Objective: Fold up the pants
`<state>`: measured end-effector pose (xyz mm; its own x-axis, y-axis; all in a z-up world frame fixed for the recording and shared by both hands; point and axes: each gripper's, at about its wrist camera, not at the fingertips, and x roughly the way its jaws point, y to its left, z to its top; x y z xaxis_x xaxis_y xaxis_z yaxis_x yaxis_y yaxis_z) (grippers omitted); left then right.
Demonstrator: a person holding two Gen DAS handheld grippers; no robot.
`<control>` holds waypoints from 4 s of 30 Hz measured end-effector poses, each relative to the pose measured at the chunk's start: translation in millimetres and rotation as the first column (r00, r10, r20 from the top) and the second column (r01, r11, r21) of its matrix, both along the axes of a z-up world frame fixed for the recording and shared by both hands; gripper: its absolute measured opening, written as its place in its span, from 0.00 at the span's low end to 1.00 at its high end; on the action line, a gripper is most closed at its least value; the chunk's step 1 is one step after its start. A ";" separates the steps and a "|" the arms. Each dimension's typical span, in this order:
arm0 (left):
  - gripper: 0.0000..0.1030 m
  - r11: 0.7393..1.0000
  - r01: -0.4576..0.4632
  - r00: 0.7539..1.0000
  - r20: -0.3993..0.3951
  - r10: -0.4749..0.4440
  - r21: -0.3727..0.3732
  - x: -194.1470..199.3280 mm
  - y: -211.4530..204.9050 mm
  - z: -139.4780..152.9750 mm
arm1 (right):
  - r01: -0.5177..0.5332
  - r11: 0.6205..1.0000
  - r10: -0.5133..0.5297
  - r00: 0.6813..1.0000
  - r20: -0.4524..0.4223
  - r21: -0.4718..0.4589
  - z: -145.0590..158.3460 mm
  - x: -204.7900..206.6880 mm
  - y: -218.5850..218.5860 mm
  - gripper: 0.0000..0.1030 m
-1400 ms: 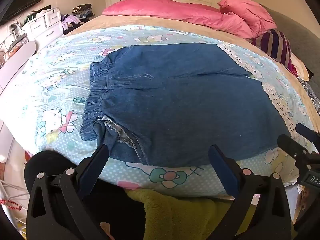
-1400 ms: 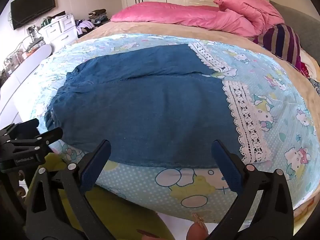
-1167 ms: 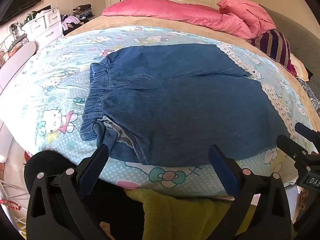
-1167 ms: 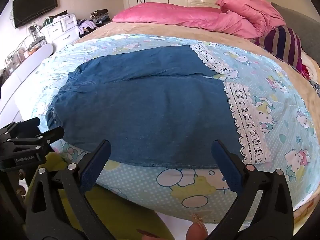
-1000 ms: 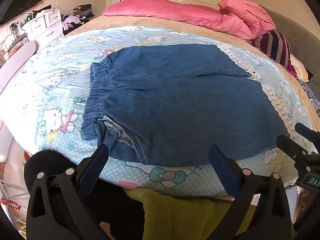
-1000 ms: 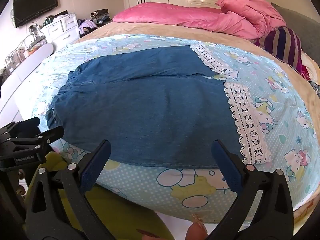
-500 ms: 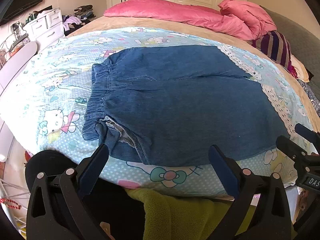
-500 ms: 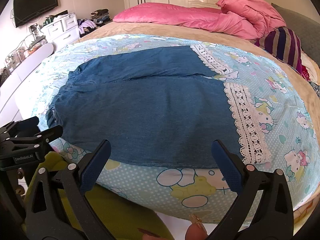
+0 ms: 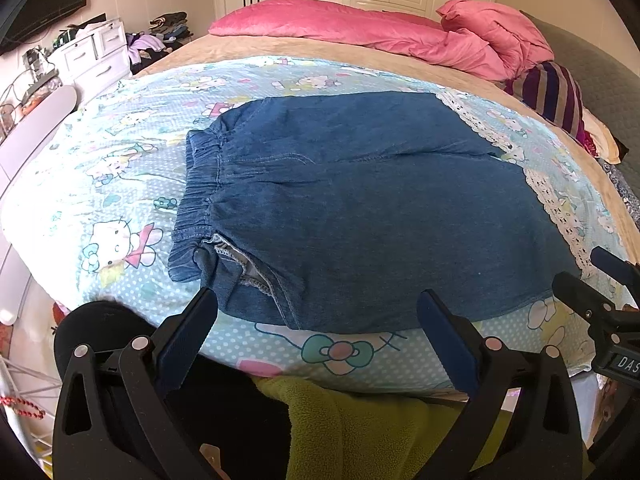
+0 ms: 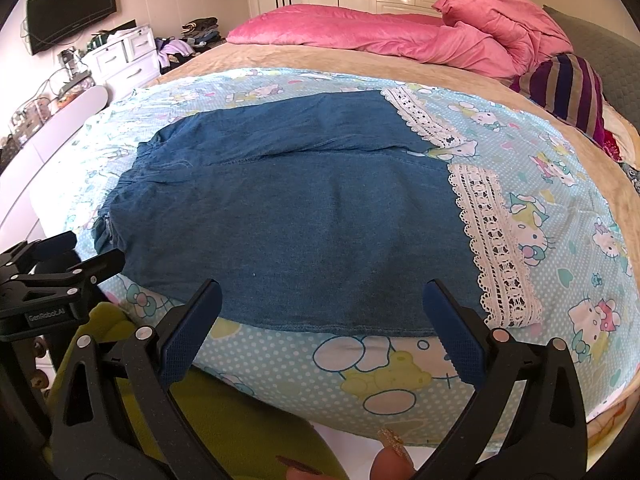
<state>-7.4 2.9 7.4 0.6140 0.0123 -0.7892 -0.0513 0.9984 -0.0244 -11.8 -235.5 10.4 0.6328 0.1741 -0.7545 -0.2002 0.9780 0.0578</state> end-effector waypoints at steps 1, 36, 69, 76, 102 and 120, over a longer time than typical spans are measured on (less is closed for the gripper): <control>0.96 1.000 0.000 1.000 0.000 0.000 0.000 -0.2 0.6 0.2 | 0.000 1.000 0.000 1.000 0.000 0.001 -0.1 0.4 -1.0 0.92; 0.96 1.000 -0.020 1.000 -0.009 0.020 -0.012 4.5 6.7 -2.6 | -0.037 0.999 0.037 0.999 0.007 -0.004 3.7 5.0 7.3 0.92; 0.96 0.982 -0.184 0.981 -0.070 0.181 -0.050 111.7 97.9 -11.6 | -0.275 0.958 0.281 0.956 0.084 -0.077 27.0 154.4 84.5 0.92; 0.96 0.968 -0.240 0.969 -0.075 0.234 -0.073 145.6 140.4 -13.6 | -0.411 0.908 0.415 0.909 0.034 -0.085 15.8 198.1 115.4 0.92; 0.40 0.995 -0.080 0.995 -0.061 0.076 -0.063 237.8 147.2 -42.2 | -0.604 0.751 0.603 0.792 -0.097 -0.266 -34.5 324.5 192.3 0.92; 0.32 1.000 -0.029 0.976 0.215 0.026 0.010 168.2 118.4 4.7 | -0.744 0.601 0.746 0.654 -0.129 -0.293 -44.8 291.9 217.7 0.07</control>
<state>160.8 121.4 12.1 0.7686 0.0409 -0.6384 -0.0736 0.9970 -0.0246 280.1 -17.7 -34.4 0.3905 0.3596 -0.8475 -0.8663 0.4550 -0.2062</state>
